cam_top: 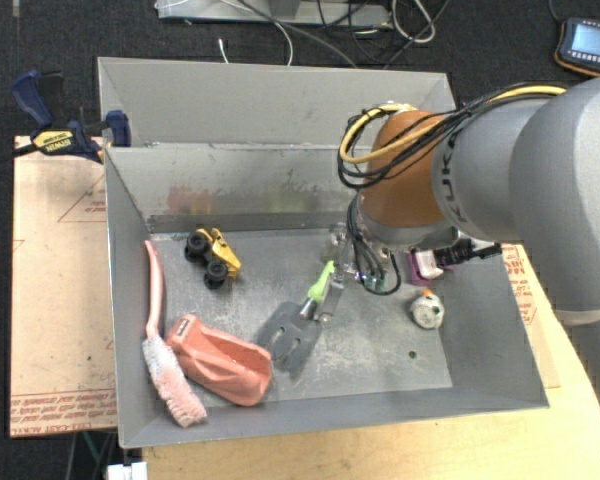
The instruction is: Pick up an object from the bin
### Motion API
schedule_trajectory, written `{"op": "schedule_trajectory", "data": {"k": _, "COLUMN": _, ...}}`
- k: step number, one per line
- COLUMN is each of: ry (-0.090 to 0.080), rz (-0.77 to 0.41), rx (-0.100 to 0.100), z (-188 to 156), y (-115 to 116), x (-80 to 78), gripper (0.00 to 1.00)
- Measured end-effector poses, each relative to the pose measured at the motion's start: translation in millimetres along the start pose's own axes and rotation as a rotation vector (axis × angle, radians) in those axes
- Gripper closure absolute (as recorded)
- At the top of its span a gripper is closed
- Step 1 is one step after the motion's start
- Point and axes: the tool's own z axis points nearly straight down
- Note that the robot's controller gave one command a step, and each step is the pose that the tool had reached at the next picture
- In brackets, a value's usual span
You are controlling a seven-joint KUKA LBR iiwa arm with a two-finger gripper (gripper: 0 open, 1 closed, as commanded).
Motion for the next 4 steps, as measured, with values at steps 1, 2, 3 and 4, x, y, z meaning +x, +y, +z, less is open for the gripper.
{"op": "schedule_trajectory", "data": {"k": 1, "ry": 0.009, "rz": -0.131, "rx": 0.003, "z": -0.2, "y": -16.1, "x": 41.8, "gripper": 0.00}}
{"op": "schedule_trajectory", "data": {"k": 2, "ry": -0.001, "rz": -0.232, "rx": -0.001, "z": 0.2, "y": 8.8, "x": 83.0, "gripper": 0.00}}
{"op": "schedule_trajectory", "data": {"k": 3, "ry": 0.008, "rz": -0.143, "rx": 0.006, "z": -10.9, "y": -13.5, "x": 57.3, "gripper": 1.00}}
{"op": "schedule_trajectory", "data": {"k": 4, "ry": 0.008, "rz": -0.144, "rx": 0.006, "z": -10.9, "y": -13.4, "x": 57.5, "gripper": 1.00}}
